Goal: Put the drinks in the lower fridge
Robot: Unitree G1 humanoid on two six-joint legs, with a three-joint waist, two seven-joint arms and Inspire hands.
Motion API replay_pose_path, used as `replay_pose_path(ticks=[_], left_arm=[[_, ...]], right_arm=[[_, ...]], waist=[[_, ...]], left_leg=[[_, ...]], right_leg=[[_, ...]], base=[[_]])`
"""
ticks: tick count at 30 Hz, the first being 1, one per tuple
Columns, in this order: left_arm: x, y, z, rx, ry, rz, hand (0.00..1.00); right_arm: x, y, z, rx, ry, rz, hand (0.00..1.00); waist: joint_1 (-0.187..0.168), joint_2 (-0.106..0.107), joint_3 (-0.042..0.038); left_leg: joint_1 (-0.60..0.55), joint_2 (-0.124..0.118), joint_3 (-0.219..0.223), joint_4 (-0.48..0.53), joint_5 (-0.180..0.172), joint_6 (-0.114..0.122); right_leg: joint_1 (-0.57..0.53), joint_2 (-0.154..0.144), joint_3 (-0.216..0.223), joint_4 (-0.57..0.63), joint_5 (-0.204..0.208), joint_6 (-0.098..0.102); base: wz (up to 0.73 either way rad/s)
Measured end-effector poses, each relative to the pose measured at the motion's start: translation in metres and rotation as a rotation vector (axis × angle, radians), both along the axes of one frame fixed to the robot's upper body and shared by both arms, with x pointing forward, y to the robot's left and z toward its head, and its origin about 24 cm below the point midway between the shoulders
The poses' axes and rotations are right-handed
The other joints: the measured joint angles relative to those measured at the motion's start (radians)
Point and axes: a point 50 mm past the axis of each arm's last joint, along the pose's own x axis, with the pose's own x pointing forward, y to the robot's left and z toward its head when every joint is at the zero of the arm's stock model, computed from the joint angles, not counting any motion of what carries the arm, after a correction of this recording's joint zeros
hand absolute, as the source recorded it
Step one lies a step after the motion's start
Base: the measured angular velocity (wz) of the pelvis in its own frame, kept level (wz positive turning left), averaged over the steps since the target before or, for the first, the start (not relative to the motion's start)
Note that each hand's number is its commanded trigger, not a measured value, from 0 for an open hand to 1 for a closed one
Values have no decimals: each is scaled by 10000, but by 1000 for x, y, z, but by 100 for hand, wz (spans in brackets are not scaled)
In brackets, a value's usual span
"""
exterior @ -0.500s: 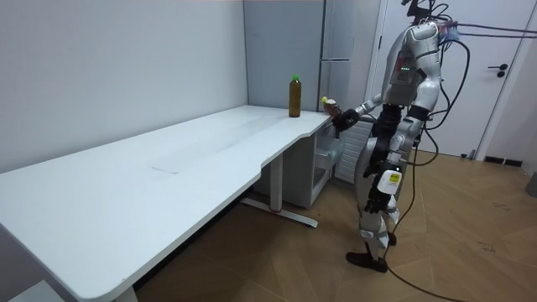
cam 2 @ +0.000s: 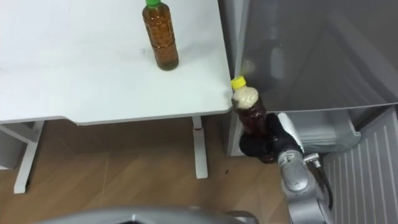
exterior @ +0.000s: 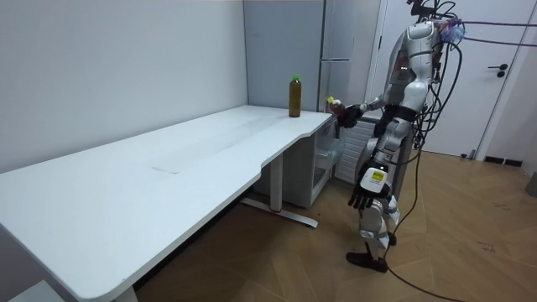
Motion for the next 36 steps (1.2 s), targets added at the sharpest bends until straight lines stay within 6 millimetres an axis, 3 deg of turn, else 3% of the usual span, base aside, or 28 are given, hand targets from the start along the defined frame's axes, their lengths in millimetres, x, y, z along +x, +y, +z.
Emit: replay_pose_path(ticks=[5,8,11,16,19,28,32,36], left_arm=[[-2,1,0,25,-82,11,0],[-1,2,1,142,-240,30,0],[-1,3,1,205,-273,116,0],[-1,3,1,189,-274,150,0],[0,2,1,151,-292,45,0],[0,2,1,233,-239,-1,0],[5,1,0,146,-393,-78,0],[22,4,1,184,-752,-336,0]], right_arm=[[2,-8,8,-282,-1077,-874,100],[-3,-12,4,767,-1613,-2336,100],[-13,-18,-8,1792,-1475,-4051,100],[-38,-31,-32,2330,-593,-6511,100],[-44,-34,-37,2891,-567,-7864,100],[-57,-41,-52,5540,-291,-11586,100],[-55,-39,-62,7126,-40,-13302,100],[-38,-35,-66,9052,-136,-14361,100]], waist=[[-70,-51,10],[-107,-171,13],[-73,-256,11],[-7,-226,18],[-1,-186,54],[49,-193,52],[47,-143,43],[78,-106,80]], left_leg=[[3,12,149,-25,1,3],[12,6,162,-69,2,5],[16,-3,162,-80,2,5],[171,-9,154,-227,2,2],[147,-9,166,-253,0,0],[-62,14,151,-172,-29,-10],[-548,27,133,29,-26,-5],[-1320,81,160,396,18,27]], right_leg=[[-85,10,185,-9,-2,4],[-81,11,205,-55,-3,11],[-96,9,212,-80,1,18],[-12,20,191,-186,11,28],[-60,21,205,-192,11,28],[-197,23,92,-134,11,28],[-655,14,76,25,14,22],[-1486,-3,117,528,19,10]], base=[[-10],[0],[0],[0],[0],[0],[0],[0]])
